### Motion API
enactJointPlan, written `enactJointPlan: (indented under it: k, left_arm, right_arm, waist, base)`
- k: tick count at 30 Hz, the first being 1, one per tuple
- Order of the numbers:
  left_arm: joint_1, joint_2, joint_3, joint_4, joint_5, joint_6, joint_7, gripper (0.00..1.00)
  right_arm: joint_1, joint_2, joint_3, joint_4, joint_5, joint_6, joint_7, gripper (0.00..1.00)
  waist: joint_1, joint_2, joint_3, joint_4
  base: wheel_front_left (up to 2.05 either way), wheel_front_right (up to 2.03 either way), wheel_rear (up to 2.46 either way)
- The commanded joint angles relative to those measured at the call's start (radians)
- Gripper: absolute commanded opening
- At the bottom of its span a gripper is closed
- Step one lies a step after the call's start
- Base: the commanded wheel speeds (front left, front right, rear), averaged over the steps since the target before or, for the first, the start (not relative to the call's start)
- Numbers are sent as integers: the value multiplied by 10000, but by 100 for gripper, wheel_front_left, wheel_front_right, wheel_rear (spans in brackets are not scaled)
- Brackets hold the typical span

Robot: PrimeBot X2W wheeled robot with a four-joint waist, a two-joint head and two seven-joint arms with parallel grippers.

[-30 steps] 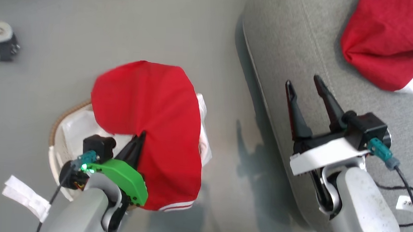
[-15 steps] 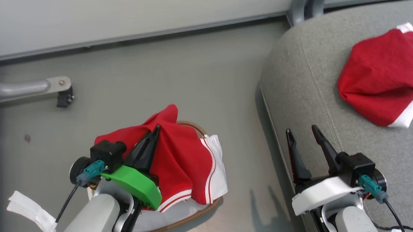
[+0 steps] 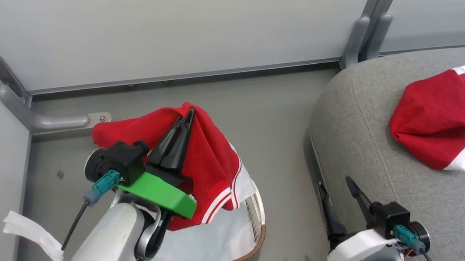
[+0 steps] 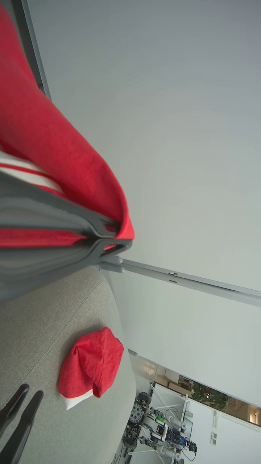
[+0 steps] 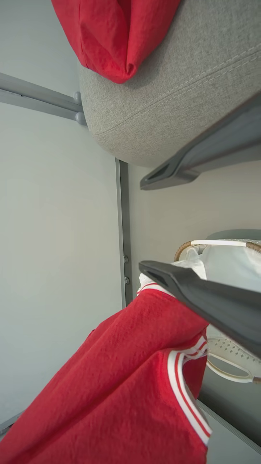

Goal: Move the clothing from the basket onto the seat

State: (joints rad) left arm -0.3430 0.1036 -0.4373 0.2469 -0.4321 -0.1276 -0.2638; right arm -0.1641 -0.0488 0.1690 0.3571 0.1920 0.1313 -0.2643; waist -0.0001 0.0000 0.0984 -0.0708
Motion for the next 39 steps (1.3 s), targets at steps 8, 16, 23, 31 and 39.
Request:
enactJointPlan:
  k: [8,16,23,31,39]
  left_arm:
    - [-206,-84,-303,-555,151,-44,-10,0]
    - [-424,-127,-1003,-779,25,-44,-11,0]
    - [-573,-162,-1626,-823,-159,-44,-10,0]
    - [-835,-235,-2051,-855,-297,-44,-11,0]
    - [-1141,-315,-2514,-909,-400,-44,-10,0]
  right_arm:
    - [69,-43,1108,385,-517,-10,-2,100]
    - [-1232,-39,3021,641,-566,-10,-2,100]
    - [-2632,-235,4161,1010,-263,-10,-2,100]
    - [-3573,-332,5096,1955,31,-10,-2,100]
    - [-3623,-142,4831,2853,-197,-11,-2,100]
  waist:
    - [1,0,-310,360]
    - [1,0,-197,839]
    - [1,0,-93,1205]
    - [1,0,20,1529]
    - [1,0,118,1881]
  base:
    - [0,0,0]
    - [0,0,0]
    - [0,0,0]
    - [0,0,0]
    - [0,0,0]
